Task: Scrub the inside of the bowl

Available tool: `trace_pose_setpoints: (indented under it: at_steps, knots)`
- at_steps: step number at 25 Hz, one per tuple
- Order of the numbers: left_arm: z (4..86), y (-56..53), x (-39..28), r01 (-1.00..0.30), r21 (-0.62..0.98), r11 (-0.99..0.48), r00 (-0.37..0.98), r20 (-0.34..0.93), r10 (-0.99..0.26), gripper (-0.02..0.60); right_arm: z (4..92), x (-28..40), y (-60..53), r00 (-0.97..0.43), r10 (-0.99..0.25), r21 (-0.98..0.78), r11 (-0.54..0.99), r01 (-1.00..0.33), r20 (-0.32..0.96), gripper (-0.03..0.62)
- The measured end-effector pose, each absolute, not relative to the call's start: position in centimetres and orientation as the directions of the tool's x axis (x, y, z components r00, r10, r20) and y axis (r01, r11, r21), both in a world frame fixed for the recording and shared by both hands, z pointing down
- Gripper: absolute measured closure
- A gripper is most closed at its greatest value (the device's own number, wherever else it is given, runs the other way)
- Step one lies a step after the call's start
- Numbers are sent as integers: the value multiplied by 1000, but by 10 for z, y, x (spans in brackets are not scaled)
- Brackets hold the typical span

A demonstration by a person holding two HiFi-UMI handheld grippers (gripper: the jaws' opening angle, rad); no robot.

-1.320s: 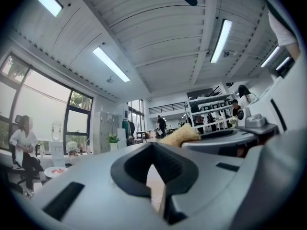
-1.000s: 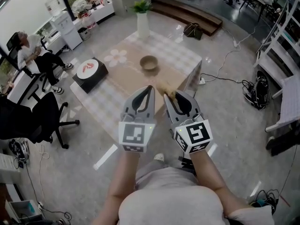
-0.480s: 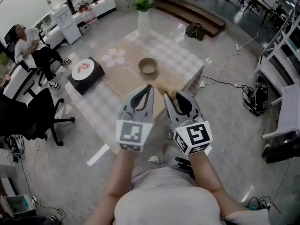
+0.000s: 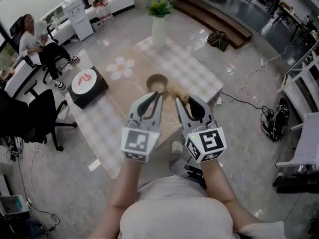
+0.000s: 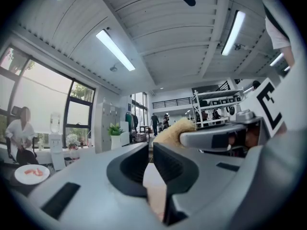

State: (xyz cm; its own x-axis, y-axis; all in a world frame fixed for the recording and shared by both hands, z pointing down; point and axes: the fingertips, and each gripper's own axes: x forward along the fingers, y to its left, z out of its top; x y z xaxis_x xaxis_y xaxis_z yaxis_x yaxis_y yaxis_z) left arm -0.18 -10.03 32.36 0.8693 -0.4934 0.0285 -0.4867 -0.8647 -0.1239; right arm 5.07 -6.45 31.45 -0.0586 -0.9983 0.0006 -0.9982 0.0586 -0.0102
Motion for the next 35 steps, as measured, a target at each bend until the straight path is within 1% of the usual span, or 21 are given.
trace_pose_setpoints:
  at_steps: [6,7,8,12,18,22,32,35]
  knots:
    - [340,-140,29,-527,-104,-844,841,80,-535,564,319,90,-110,-124,-992,-17,124,-992,23,502]
    - [344,-146,34,-530,-98,-842,838,91,-538,530,321,95,-118,-138,-990,-20,138,-990,29,502]
    - [348,-151,38,-532,-93,-842,836,103,-539,474,323,100,-125,-153,-988,-21,152,-988,35,502]
    - [362,-169,53,-546,-85,-834,822,139,-552,404,330,118,-152,-213,-976,-24,212,-977,54,502]
    - [386,-187,68,-576,-35,-817,798,190,-572,276,344,131,-181,-313,-946,-37,311,-950,85,502]
    - [403,-194,74,-599,-33,-800,775,226,-590,213,355,137,-193,-367,-924,-51,364,-930,106,502]
    - [457,-205,72,-622,-17,-783,726,363,-584,152,384,133,-212,-430,-887,-89,421,-903,169,502]
    - [471,-211,68,-626,-22,-779,711,393,-583,149,394,129,-218,-441,-877,-94,431,-897,188,502]
